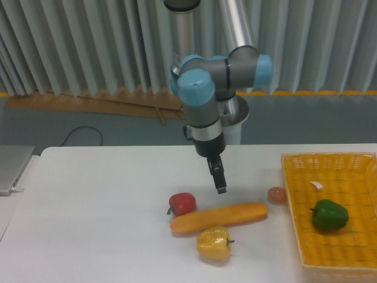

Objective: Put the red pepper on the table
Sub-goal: 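Raise the open gripper up away from the red pepper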

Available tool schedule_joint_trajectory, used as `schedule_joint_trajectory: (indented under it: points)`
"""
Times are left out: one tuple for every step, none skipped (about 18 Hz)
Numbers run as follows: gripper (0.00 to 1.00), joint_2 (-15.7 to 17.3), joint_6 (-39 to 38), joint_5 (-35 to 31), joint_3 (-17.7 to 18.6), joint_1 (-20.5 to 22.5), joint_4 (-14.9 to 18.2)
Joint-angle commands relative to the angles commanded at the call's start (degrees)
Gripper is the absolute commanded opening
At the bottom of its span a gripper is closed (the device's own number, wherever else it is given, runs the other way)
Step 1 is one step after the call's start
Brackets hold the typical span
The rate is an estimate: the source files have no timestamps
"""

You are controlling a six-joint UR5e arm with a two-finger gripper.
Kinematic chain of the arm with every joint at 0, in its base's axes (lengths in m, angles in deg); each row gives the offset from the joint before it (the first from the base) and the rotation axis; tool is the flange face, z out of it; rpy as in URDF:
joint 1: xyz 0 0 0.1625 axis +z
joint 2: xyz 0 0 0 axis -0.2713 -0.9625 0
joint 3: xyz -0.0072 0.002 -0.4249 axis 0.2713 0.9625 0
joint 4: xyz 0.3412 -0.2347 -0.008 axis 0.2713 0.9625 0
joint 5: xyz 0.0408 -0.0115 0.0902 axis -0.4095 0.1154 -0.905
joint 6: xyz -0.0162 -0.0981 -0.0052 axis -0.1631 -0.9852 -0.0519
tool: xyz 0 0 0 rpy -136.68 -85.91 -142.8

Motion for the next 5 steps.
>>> schedule_joint_trajectory:
  points:
    - [1.0,1.2,0.1,-0.1,0.1,0.0,1.5]
    - [1.0,2.4,0.3,0.4,0.0,0.3,3.1]
    - [1.0,2.7,0.4,0.4,-0.2,0.0,4.8]
    - [1.0,3.3,0.4,0.4,-0.6,0.0,6.7]
    - [1.0,3.8,0.4,0.4,-1.3,-0.2,8.7]
